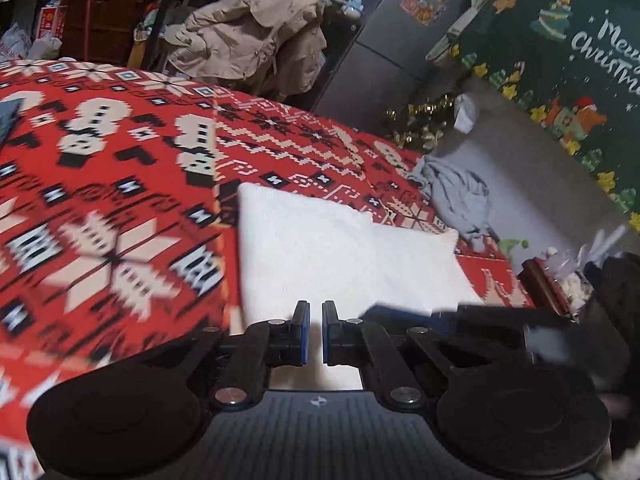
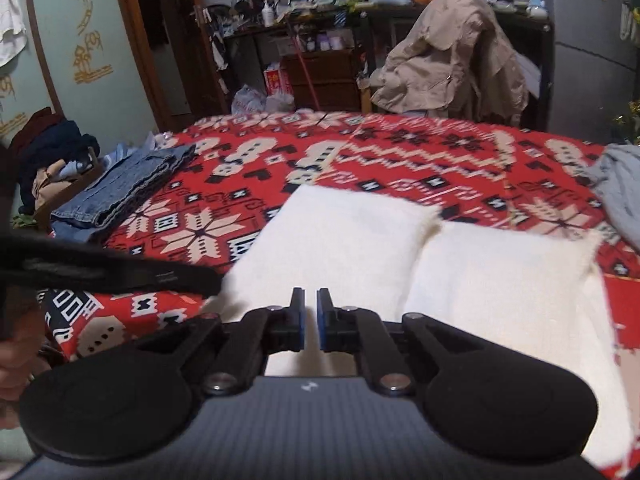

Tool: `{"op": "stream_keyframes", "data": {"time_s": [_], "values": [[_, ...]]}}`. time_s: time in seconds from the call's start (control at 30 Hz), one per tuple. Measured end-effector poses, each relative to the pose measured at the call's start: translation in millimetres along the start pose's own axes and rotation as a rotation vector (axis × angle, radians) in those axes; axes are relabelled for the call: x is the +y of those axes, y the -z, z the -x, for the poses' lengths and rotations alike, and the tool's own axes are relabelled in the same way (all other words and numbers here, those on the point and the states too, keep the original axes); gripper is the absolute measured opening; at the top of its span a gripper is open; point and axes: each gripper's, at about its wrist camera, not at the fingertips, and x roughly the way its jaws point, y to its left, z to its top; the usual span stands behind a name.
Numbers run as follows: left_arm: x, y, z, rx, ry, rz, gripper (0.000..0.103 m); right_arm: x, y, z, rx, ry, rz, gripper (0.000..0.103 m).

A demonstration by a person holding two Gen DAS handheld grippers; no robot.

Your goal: Fold clothes

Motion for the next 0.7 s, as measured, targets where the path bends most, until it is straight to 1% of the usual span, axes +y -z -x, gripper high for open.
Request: {"op": "stream_keyframes", "data": {"time_s": [0.07, 0.13, 0.2, 0.27, 0.33, 0.47, 0.5, 0.53, 0.57, 0.7], "values": [[-0.7, -3.2, -6.0, 0.006, -0.012, -0.02, 0.004, -1.1, 3.8, -0.5, 0.009, 0.009, 0.015, 0.004], [-0.3, -8.3, -7.3, -0.004, -0.008, -0.025, 0.004, -10.7, 7.8, 6.3, 0.019, 0.028, -0.007, 0.003], [0.2, -13.5, -8.5, -0.014, -0.004, -0.029, 0.004, -23.6, 7.2, 15.4, 0.016, 0.05, -0.042, 0.005], [0.8, -21.2, -18.1, -0.019, -0.006, -0.022, 0.004, -33.8, -0.6, 17.7, -0.005, 0.059, -0.073, 0.006], [1.6, -27.7, -28.4, -0.023, -0.013, -0.014, 0.004, -36.5, -12.6, 8.0, -0.019, 0.053, -0.079, 0.006], [11.0, -27.8, -33.6, -0.04, -0.042, 0.053, 0.003, -33.1, -28.9, -24.7, -0.019, 0.023, -0.08, 0.006], [13.5, -25.5, -31.9, -0.048, -0.046, 0.067, 0.003, -35.0, -28.1, -29.1, -0.023, 0.018, -0.08, 0.006], [15.2, -23.0, -30.1, -0.053, -0.047, 0.079, 0.003, -37.2, -26.9, -32.9, -0.026, 0.013, -0.081, 0.002], [15.0, -20.9, -28.5, -0.06, -0.053, 0.081, 0.003, -39.4, -25.6, -36.8, -0.03, 0.008, -0.082, 0.0], [11.0, -22.0, -24.7, -0.069, -0.072, 0.087, 0.002, -40.8, -35.5, -46.6, -0.029, 0.014, -0.086, 0.0]]}}
